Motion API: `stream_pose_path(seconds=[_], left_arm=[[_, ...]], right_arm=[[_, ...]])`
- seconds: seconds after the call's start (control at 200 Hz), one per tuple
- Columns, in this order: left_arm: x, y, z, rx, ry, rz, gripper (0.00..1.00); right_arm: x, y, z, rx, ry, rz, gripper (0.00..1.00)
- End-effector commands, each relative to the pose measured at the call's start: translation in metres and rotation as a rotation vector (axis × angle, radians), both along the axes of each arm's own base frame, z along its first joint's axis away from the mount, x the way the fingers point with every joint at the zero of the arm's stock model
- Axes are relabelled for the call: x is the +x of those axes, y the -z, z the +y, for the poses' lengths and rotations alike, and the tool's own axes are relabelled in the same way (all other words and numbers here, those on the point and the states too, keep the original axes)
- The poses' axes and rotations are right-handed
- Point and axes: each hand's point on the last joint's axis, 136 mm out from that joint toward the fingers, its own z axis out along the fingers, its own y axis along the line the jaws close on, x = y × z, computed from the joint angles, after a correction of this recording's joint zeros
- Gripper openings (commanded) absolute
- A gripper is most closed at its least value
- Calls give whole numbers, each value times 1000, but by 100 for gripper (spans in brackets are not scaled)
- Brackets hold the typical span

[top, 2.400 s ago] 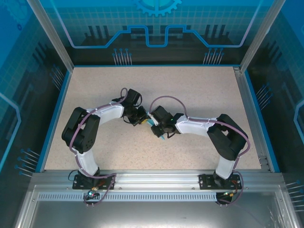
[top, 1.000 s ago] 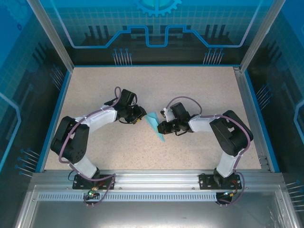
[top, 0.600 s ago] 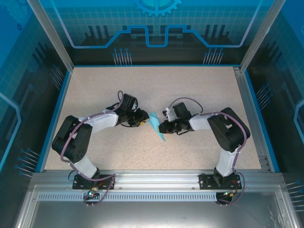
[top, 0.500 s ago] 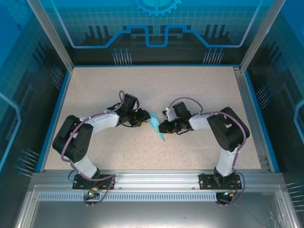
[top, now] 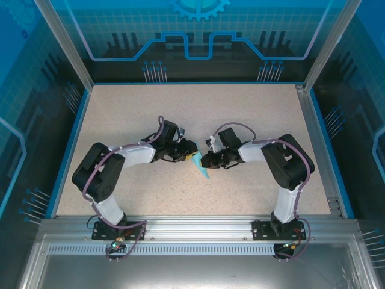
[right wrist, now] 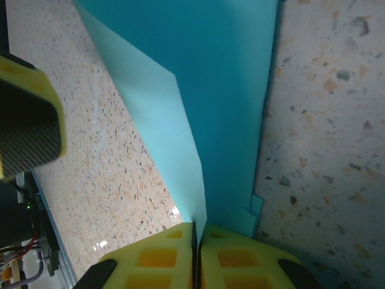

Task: Fold a paper plane with a square sheet of paper (pick it up from the middle)
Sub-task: Fold the wing for the fifth time at the center of the table.

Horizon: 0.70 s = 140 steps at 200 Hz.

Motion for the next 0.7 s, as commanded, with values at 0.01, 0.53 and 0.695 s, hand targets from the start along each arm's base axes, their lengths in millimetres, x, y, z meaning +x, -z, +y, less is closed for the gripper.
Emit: stream_pose_path(seconds=[0.01,0.53,0.695], left_arm=[[2,2,-12,-45,33,-12,30],[14,10,-24,-37,44,-27,33],[12,30,-13,38,7,16,32]], right_arm=[[-11,37,-16,-104,34,94,10],[-5,36,-13,-108,21,91,12],[-6,34,-12,-103,13,91,14]])
